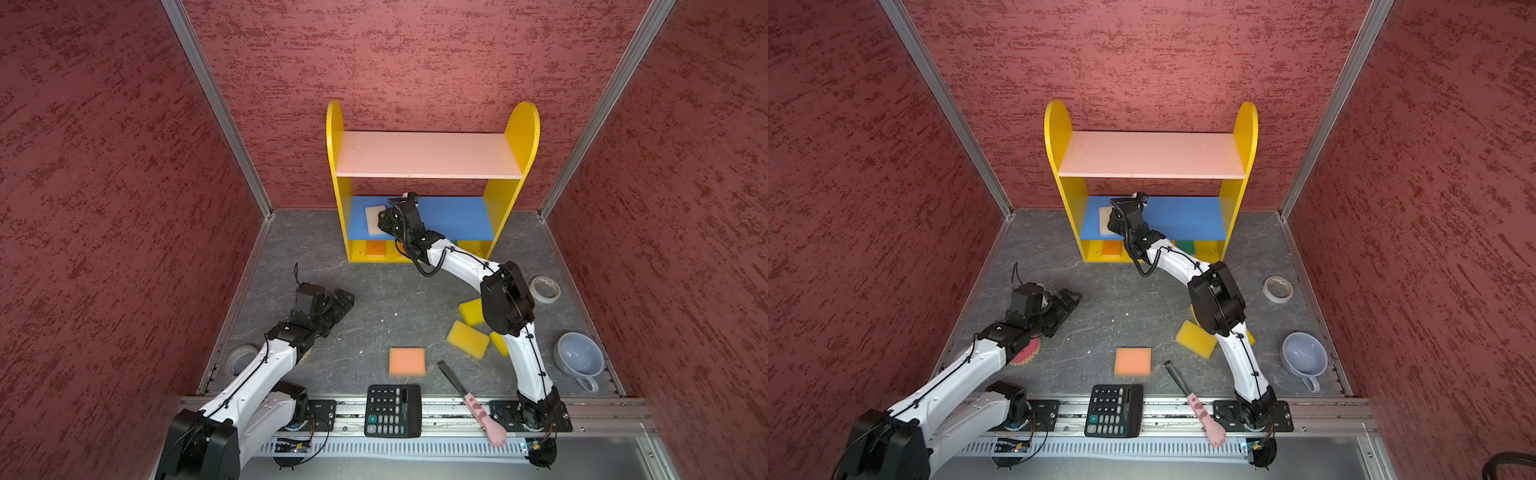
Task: Place and organize the cleaning sponges onto the shelf
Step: 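Set the white sponge upright on the blue shelf with the right gripper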
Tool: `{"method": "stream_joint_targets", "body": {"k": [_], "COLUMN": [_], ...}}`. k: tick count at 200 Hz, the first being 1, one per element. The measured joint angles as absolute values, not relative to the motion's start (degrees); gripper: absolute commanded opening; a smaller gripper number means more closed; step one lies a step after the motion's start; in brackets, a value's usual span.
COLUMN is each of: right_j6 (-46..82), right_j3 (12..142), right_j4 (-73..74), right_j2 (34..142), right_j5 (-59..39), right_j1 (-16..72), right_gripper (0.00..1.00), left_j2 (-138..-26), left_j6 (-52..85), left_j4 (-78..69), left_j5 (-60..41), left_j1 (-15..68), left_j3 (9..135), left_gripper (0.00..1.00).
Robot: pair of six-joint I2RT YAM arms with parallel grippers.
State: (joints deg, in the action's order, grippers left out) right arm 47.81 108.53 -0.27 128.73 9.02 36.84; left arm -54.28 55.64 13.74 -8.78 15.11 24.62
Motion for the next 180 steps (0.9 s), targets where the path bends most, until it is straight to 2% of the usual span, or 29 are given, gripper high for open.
{"method": "stream_joint_targets", "body": {"k": [137, 180], "right_j6": [49.1, 49.1], "right_j3": [106.1, 103.7], "right_j4": [1.1, 1.9], "right_j2": [128.7, 127.2], "right_j5": [8.2, 8.3], "right_j1": [37.6, 37.6], "right_gripper": [0.53, 0.58], "left_j2": [-54.4, -54.2], "left_j6": [55.6, 55.6], "left_j4": [13.6, 13.8], "left_j5": [-9.0, -8.9], "left_j1": [15.1, 15.1], "left_j3": [24.6, 24.6], "left_gripper": [0.99, 0.99]}}
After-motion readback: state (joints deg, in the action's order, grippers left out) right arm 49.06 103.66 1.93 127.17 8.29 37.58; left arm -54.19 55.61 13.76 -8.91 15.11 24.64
